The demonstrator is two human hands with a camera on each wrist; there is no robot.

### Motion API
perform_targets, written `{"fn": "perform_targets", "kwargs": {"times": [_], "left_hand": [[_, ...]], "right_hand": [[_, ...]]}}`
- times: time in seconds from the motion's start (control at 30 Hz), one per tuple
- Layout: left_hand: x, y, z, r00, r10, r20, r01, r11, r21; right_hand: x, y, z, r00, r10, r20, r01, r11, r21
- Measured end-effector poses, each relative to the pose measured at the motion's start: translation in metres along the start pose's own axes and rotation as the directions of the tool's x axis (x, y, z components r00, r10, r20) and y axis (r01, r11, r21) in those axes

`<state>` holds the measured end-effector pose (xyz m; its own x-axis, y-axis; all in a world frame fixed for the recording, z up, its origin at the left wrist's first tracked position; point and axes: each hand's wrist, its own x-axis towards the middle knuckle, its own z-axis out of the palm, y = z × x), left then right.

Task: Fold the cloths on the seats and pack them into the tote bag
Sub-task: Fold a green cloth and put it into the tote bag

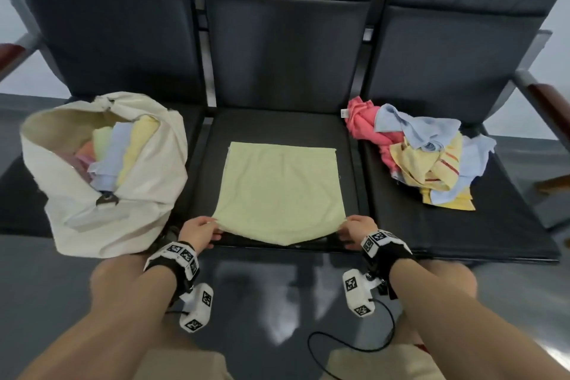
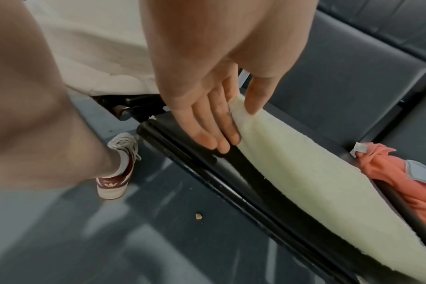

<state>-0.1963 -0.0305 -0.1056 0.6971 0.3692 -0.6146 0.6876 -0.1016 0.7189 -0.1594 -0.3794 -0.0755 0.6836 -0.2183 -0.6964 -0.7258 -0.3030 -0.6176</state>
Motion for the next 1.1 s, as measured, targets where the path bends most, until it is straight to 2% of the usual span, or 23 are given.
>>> {"fn": "perform_targets", "kwargs": {"times": [0.23, 0.4, 0.57, 0.7, 0.93, 1.1], "left_hand": [[-0.007, 0.004, -0.001, 0.992, -0.112, 0.062, 0.119, 0.985, -0.125], [-0.004, -0.003, 0.000, 0.989, -0.127, 0.076, 0.140, 0.968, -0.206], [-0.005, -0.020, 0.008, 0.983, -0.176, 0.057, 0.185, 0.919, -0.348], [-0.003, -0.040, 0.006, 0.989, -0.147, 0.014, 0.143, 0.923, -0.358], [-0.009, -0.053, 0.006, 0.997, -0.079, -0.022, 0.069, 0.955, -0.290], [-0.010, -0.055, 0.010, 0.999, -0.024, -0.021, 0.019, 0.974, -0.225]], "right_hand": [[-0.003, 0.000, -0.003, 1.000, 0.003, 0.001, -0.003, 0.990, -0.141], [0.003, -0.050, 0.018, 0.993, -0.089, 0.073, 0.104, 0.965, -0.242], [0.011, -0.122, 0.082, 0.965, -0.206, 0.161, 0.254, 0.883, -0.394], [0.027, -0.163, 0.144, 0.948, -0.286, 0.137, 0.317, 0.831, -0.456], [0.064, -0.192, 0.220, 0.937, -0.340, 0.083, 0.334, 0.798, -0.501], [0.083, -0.202, 0.252, 0.912, -0.405, 0.065, 0.361, 0.715, -0.599]]}}
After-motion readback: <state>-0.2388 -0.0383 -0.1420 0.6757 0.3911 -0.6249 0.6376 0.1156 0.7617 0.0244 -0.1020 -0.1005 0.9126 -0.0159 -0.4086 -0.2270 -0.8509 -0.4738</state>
